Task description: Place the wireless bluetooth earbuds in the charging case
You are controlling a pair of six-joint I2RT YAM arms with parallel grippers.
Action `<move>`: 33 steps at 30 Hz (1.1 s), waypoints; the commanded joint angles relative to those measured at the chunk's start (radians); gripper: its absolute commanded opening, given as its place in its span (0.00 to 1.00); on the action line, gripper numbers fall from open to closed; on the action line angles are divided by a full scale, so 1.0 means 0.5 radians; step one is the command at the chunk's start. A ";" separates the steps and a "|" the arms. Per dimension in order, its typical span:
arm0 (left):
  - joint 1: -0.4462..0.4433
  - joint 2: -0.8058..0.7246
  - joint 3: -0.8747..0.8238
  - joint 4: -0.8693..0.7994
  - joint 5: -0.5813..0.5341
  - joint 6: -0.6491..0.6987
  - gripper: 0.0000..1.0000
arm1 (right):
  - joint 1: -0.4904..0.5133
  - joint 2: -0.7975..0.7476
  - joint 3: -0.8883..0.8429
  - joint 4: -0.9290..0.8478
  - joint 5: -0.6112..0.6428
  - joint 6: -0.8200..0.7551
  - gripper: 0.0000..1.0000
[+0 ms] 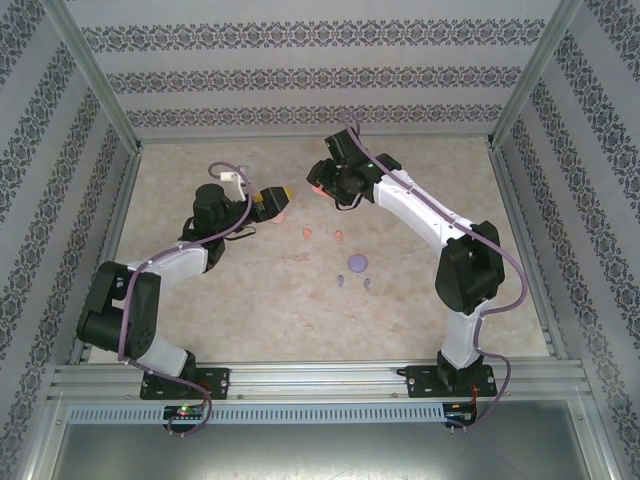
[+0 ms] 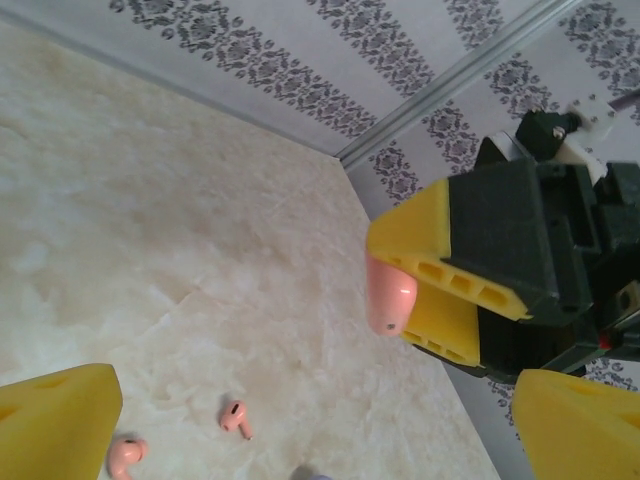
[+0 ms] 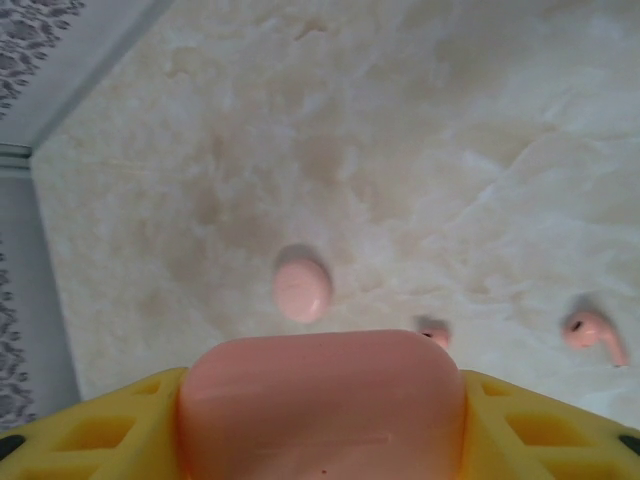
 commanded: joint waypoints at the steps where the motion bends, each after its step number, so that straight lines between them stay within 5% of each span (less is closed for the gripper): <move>1: -0.051 0.071 -0.005 0.345 0.032 -0.022 1.00 | 0.033 0.018 0.068 0.110 -0.023 0.318 0.46; 11: -0.115 0.269 -0.009 0.622 0.037 -0.089 0.84 | 0.094 0.068 0.139 0.151 0.035 0.685 0.46; 20: -0.114 0.357 0.072 0.673 0.137 -0.086 0.66 | 0.121 0.141 0.226 0.144 -0.011 0.704 0.46; 33: -0.114 0.492 0.189 0.774 0.141 -0.156 0.53 | 0.151 0.153 0.220 0.182 -0.062 0.704 0.45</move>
